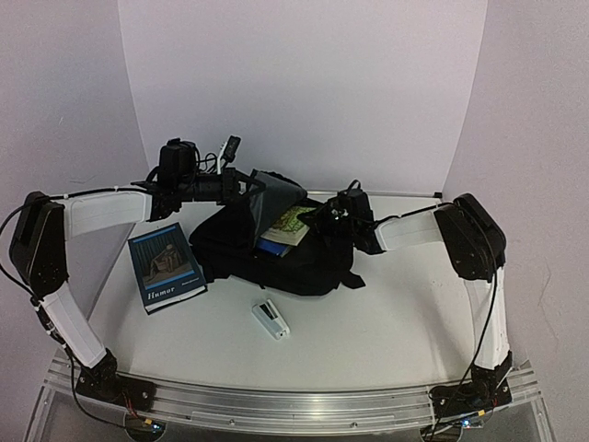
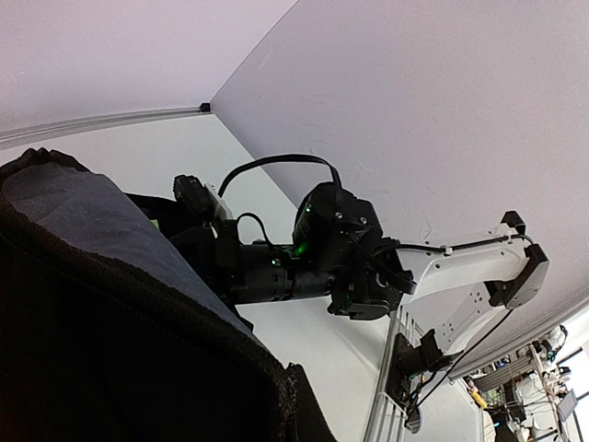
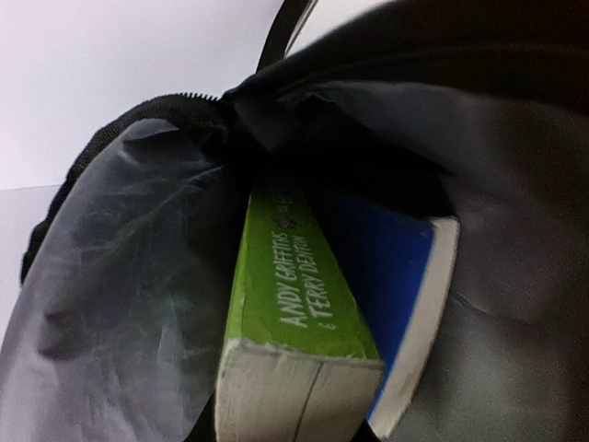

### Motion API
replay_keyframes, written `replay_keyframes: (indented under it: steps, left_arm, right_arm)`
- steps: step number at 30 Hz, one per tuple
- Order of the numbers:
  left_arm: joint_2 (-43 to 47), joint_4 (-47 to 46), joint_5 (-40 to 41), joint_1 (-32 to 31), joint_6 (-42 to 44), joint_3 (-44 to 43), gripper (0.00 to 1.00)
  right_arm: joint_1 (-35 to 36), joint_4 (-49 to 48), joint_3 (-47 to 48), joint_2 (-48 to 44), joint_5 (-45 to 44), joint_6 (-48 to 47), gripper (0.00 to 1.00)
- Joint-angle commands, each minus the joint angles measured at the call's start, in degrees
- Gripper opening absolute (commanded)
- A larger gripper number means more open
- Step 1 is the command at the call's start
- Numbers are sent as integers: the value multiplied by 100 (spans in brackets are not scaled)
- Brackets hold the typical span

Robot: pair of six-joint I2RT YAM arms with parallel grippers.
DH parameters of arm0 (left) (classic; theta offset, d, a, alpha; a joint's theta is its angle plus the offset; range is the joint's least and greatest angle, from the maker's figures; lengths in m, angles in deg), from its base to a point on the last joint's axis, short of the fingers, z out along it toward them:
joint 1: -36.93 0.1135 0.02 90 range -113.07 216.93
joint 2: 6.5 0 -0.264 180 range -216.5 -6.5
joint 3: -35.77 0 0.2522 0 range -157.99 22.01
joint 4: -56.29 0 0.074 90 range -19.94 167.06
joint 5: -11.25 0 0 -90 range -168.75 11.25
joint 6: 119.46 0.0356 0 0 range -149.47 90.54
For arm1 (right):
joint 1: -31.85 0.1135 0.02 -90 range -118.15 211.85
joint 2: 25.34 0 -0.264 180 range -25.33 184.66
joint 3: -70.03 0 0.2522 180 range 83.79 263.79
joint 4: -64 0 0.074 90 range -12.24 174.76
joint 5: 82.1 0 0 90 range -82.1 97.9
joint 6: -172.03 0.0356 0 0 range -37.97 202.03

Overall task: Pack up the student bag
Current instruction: Place the book in the student bag.

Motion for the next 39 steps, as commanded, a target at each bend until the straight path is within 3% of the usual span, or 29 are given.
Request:
replay_keyframes:
  steps: [1, 6, 9, 15, 22, 33, 39]
  left_arm:
    - [165, -266, -117, -36, 66, -259, 0]
    - [342, -72, 78, -35, 207, -125, 0]
    - [402, -15, 98, -35, 266, -85, 0]
    - [421, 106, 108, -37, 351, -96, 0]
    - [374, 217, 114, -35, 425, -197, 0]
    - [327, 295, 126, -35, 461, -223, 0]
    - [297, 349, 127, -36, 451, -210, 0]
  right_arm:
    - [109, 98, 655, 190, -253, -389, 33]
    - [107, 757, 386, -296, -759, -854, 63]
    - [107, 1187, 113, -646, -1082, -1073, 74]
    - [124, 1869, -174, -1008, -1529, -1222, 81]
    - [341, 2282, -9, -768, -1684, -1221, 75]
    - [450, 2226, 408, -221, -1271, -1270, 30]
    - [452, 1511, 922, 121, -929, -1323, 23]
